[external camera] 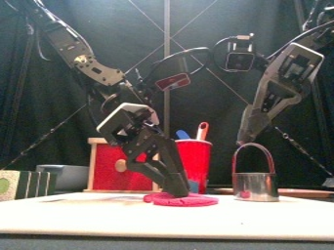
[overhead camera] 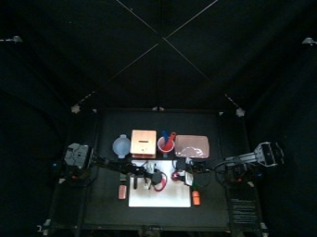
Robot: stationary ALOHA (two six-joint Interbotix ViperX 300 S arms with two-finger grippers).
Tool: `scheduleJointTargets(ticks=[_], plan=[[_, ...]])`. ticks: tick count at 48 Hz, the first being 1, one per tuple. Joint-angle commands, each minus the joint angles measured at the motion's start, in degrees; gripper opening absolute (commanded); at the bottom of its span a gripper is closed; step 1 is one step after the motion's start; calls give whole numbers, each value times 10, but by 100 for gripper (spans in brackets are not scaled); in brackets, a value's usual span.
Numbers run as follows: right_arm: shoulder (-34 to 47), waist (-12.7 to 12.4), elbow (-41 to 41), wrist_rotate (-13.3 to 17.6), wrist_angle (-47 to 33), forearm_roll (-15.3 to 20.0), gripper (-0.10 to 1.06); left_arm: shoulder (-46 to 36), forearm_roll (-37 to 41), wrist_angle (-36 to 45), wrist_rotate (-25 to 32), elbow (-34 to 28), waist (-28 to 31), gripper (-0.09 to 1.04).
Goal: Get the cutter from the drawer then cut the dough then place the extra dough in the bowl
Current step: Place the extra dough in the bowl
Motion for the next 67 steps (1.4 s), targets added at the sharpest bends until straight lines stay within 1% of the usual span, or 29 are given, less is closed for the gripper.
scheduleJointTargets(ticks=[1,8,21,27,37,43,50,56,67], plan=[[-16,-1,-8,0,-4,0,82,-5,4,25,0,-15,3,83],[-16,-2,-9,0,-4,-1,82,0,2,41,-1,-22,3,79],[-16,-2,-8,0,-4,1,82,8,1,57,-2,-24,3,61],[-16,-2,-7,0,-4,2,82,9,2,60,-3,-24,1,56],[-16,-2,-7,1,-4,10,82,4,1,46,-4,-24,0,55],[-16,-2,-7,0,-4,11,82,-15,1,11,-4,-24,-4,55],[-16,-2,-6,1,-2,12,82,-58,3,-55,-3,-18,-15,55],[-16,-2,-6,1,0,19,82,-98,4,-98,-1,-2,-21,55],[-16,-2,-7,1,8,25,82,-166,3,-113,-2,58,-15,55]])
